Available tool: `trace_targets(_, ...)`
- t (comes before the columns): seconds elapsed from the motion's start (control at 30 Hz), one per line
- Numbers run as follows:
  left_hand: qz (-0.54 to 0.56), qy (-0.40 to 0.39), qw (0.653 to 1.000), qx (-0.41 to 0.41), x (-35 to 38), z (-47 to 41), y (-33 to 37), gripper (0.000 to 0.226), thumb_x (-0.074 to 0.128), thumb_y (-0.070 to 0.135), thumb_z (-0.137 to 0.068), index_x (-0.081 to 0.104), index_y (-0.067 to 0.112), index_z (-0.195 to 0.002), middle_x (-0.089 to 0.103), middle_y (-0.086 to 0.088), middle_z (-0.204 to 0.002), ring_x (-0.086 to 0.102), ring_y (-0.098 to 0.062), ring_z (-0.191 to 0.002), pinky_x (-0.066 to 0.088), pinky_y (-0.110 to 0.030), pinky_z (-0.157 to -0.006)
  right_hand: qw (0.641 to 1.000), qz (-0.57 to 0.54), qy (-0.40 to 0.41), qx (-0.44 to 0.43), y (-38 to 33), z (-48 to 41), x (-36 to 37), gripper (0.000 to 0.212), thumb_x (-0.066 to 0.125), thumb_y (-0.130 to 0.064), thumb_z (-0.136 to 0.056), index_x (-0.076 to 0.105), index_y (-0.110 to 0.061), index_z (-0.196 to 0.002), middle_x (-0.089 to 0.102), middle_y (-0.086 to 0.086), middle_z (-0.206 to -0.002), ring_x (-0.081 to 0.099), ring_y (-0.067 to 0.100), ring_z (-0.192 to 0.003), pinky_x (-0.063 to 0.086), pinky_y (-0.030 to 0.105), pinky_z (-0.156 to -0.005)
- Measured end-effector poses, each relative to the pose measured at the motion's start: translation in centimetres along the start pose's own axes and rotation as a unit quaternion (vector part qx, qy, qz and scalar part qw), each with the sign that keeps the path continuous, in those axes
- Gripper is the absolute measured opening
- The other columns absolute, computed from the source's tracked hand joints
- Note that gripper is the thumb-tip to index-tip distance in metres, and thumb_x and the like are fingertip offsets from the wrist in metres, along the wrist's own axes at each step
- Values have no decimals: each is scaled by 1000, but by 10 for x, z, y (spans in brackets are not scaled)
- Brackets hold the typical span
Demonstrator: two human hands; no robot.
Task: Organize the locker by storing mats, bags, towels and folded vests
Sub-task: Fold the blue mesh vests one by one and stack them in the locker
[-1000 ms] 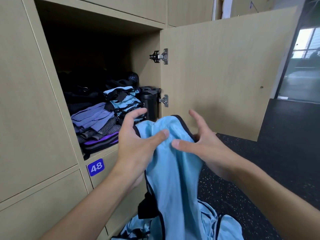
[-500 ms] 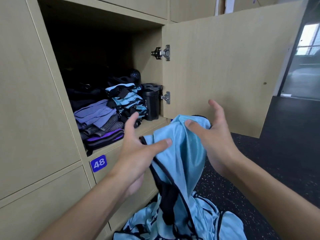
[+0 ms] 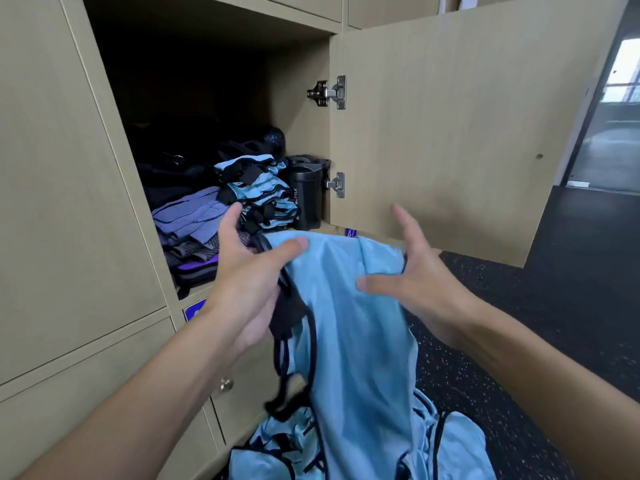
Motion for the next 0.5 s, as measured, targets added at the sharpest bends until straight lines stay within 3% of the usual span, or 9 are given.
trace_targets(0.07,-32,-25,999,-24,5,6,-4,107,86,10,-70,25,50,-147,62,0,-131,70,-19,-106,52,-43,-100,1000,-20,15,-14,-1,-1,-1,102,73,5,-80,22,-61,-140,64,21,-101,61,31,-81,55,52,-88)
trace_targets(0.13,-97,-63,990,-76,12,18,-22,114,89,12,-64,23,54,-147,60,1,-131,71,-19,-101,54,-42,-96,998,-41,47,-29,-7,-2,-7,95,69,5,-84,25,-57,-141,55,21,-91,55,35,-76,55,50,-89)
trace_targets(0.2,-118,-64,987,-89,11,21,-27,113,86,2,-69,24,56,-146,58,1,-132,74,-18,-91,59,-39,-82,995,-75,67,-25,-7,-4,-13,91,70,0,-85,27,-59,-138,59,34,-101,62,50,-87,51,60,-91)
trace_targets(0.27,-99,-47,992,-62,7,15,-14,110,82,-3,-73,24,54,-146,55,1,-135,74,-21,-93,61,-41,-79,994,-93,57,-18,-6,-3,-15,95,79,-11,-79,23,-58,-140,62,27,-120,66,38,-106,51,55,-96)
trace_targets(0.33,-66,-10,997,-40,0,8,-1,104,80,-2,-75,26,49,-147,62,-3,-132,73,-24,-98,60,-45,-85,998,-67,-9,-13,-5,-1,-3,107,84,-12,-73,18,-58,-143,61,16,-129,66,29,-112,50,50,-100)
trace_targets(0.4,-52,20,997,-54,-8,8,-1,100,80,3,-77,25,47,-148,67,-5,-124,74,-25,-95,59,-46,-84,997,-56,-59,-10,-4,4,11,104,71,7,-82,15,-52,-147,69,21,-113,69,36,-101,54,48,-93)
trace_targets(0.5,-107,-39,987,-115,4,20,-19,114,82,2,-74,14,55,-148,68,1,-114,75,-19,-86,61,-36,-69,996,-89,-16,-16,-2,1,5,93,63,11,-86,24,-51,-144,62,24,-86,61,36,-79,56,52,-82)
Point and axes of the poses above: each hand's wrist, its own z-axis away from the middle knuckle, its own x-axis out of the palm, y = z × x, the point moved 10 cm from there along -z, towards the middle knuckle
